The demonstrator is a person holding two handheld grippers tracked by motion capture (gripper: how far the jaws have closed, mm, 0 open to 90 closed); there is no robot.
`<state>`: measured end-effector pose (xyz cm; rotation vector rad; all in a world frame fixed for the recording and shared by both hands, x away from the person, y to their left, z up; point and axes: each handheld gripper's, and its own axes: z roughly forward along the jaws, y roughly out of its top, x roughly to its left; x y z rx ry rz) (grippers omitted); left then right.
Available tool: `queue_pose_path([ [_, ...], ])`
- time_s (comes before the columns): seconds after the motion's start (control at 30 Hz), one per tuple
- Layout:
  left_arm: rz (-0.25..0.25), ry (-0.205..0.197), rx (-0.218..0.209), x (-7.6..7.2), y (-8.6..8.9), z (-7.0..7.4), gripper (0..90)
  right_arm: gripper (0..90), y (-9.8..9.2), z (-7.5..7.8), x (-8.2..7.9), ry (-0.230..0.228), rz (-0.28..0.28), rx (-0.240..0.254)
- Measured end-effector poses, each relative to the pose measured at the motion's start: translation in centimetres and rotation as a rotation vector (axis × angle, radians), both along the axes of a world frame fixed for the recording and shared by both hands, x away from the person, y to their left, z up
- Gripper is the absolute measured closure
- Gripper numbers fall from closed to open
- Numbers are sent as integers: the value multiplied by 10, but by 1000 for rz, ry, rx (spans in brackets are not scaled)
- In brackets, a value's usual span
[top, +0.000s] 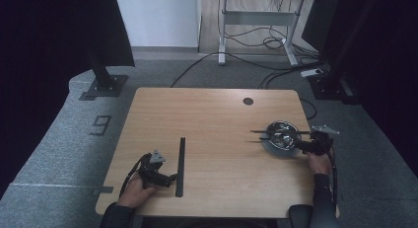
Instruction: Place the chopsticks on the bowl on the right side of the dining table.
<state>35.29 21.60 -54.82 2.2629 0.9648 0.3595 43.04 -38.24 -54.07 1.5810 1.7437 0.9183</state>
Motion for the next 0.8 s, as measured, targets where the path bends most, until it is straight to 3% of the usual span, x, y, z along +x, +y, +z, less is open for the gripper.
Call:
queue_pose_path([
  [0.8, 0, 0, 0, 0, 0, 0, 0, 133, 5, 3, -2, -21, 5, -49],
])
